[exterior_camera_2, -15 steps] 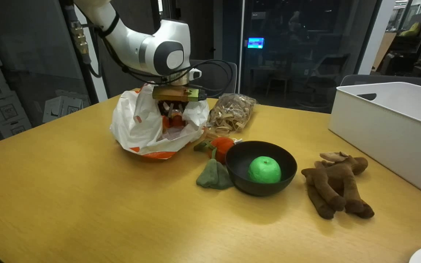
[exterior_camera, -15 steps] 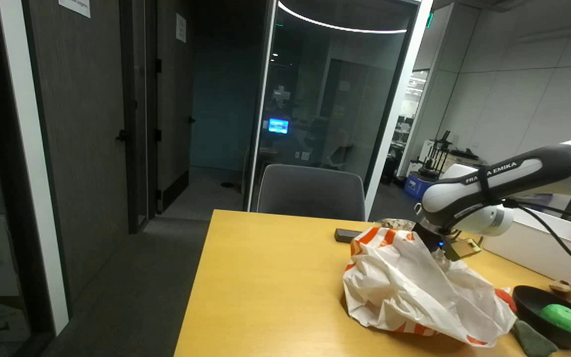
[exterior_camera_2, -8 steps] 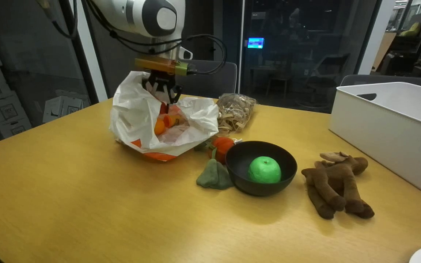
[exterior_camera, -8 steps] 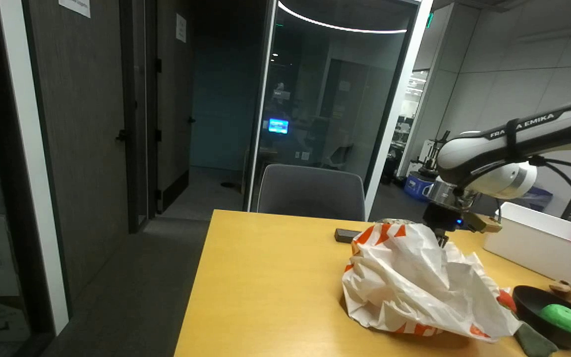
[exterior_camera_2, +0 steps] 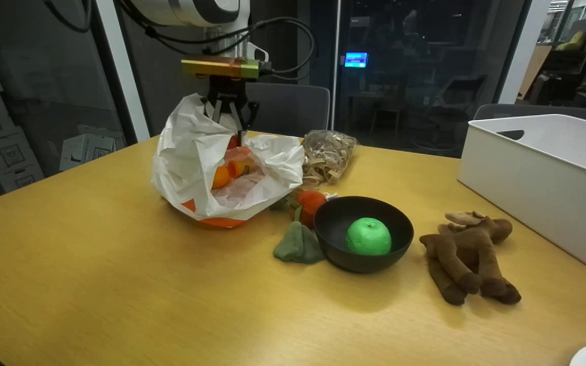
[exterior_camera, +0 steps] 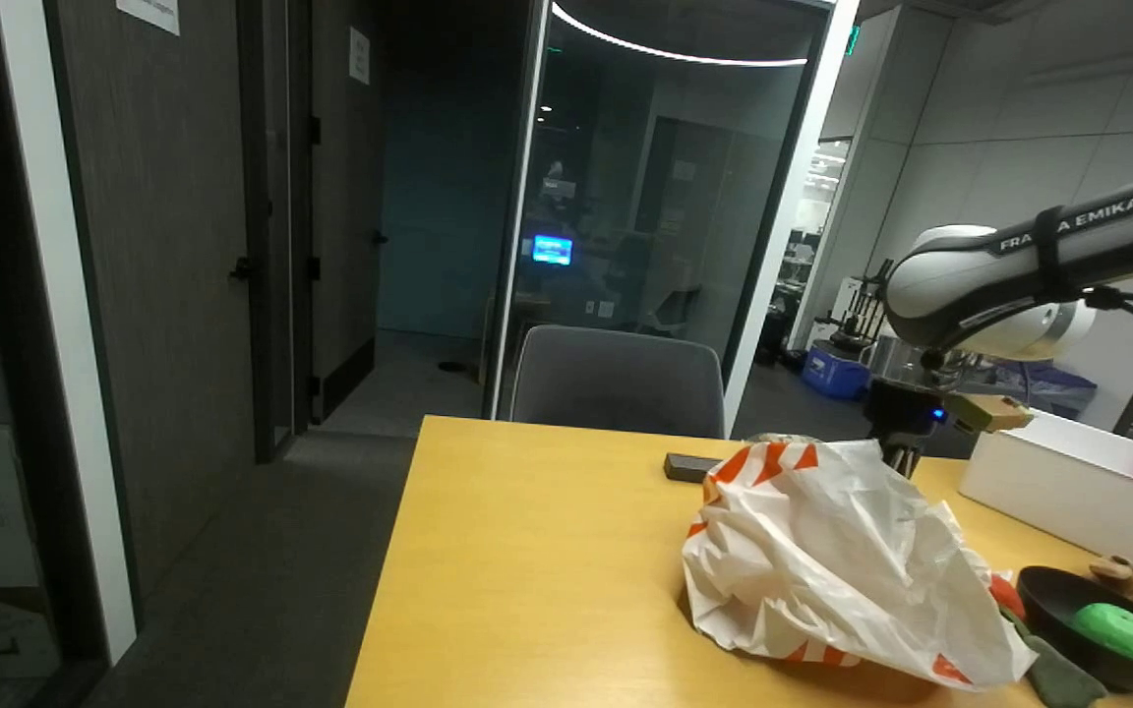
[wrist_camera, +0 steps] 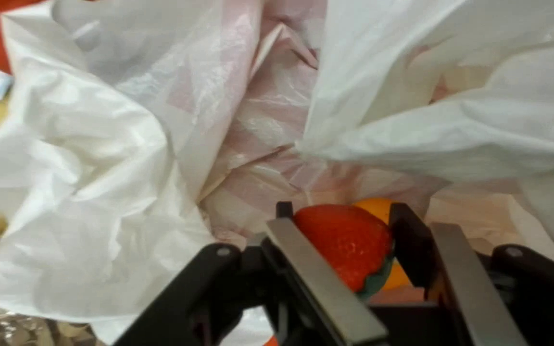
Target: Remove the contents in the plastic bag
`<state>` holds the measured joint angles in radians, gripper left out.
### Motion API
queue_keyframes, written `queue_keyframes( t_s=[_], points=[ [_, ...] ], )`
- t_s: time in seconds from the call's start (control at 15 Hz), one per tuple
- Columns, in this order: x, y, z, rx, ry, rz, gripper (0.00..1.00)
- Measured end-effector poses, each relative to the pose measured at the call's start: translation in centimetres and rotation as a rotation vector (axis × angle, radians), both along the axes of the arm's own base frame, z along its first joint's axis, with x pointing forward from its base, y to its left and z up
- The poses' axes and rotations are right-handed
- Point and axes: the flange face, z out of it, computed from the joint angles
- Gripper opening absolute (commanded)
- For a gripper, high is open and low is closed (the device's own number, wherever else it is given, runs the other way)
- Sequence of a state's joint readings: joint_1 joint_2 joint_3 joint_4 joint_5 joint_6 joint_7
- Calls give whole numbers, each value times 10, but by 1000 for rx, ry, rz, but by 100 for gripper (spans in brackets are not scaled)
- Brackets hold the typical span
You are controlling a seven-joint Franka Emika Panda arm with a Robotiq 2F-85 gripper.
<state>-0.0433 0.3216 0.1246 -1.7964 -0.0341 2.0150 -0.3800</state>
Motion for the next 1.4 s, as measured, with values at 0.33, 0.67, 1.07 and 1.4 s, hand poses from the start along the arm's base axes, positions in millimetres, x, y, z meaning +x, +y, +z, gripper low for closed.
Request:
queue_keyframes(
  t_s=[0.33, 0.67, 1.07, 1.4],
  points=[
    [-12, -16, 32, -148, -55, -78, 27],
    [-51, -32, 69, -277, -148, -215, 27],
    [-134, -59, 111, -357, -253, -483, 27],
    [-123, -152, 109, -352, -322, -755, 27]
  ],
)
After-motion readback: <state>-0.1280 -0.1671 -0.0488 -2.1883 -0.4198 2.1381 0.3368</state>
